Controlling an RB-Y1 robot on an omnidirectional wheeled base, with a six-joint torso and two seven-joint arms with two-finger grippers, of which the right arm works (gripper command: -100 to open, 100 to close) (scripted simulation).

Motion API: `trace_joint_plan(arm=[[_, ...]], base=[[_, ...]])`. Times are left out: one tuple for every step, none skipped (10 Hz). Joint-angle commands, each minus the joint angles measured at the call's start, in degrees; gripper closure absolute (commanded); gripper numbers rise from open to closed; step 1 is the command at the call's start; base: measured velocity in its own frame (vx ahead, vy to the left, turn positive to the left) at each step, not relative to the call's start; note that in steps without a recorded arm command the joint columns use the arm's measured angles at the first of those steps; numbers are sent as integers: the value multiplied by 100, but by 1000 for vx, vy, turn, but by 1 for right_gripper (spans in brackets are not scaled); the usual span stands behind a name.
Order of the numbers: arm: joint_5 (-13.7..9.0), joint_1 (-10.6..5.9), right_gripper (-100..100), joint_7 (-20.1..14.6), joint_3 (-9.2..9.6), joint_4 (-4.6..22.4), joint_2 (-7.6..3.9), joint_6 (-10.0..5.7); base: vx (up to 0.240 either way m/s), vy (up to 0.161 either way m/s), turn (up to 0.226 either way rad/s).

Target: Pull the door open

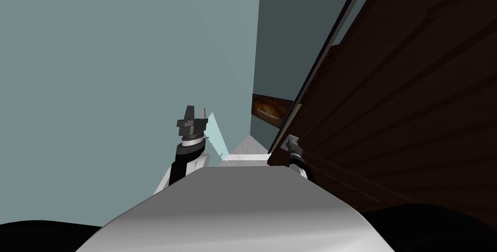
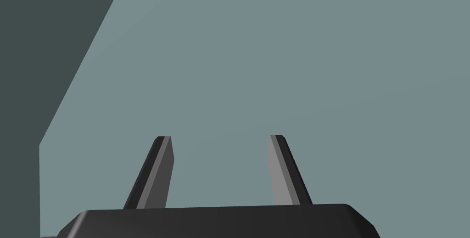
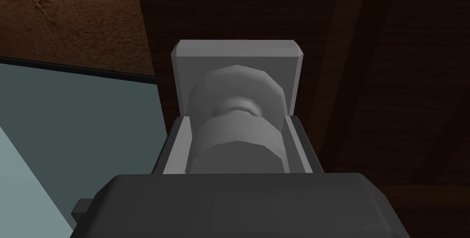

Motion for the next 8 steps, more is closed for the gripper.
trace_joint_plan(arm=[[41,5,100,-79,97,1,-55,1],[61,9,100,-115,140,-9,-89,-1],[84,12,100,-155,188,-21,-126,-4],[118,18,100,-217,261,-38,-184,-8],[141,21,100,-258,311,-49,-223,-10],[174,27,100,-317,381,-66,-278,-14],[194,30,100,-352,422,-76,-311,-16],[218,34,100,-395,474,-87,-351,-19]], base=[[-200,-9,115],[-204,14,97],[-259,20,93],[-257,16,115],[-238,8,127],[-257,-9,110],[-227,8,95],[-261,23,82]])
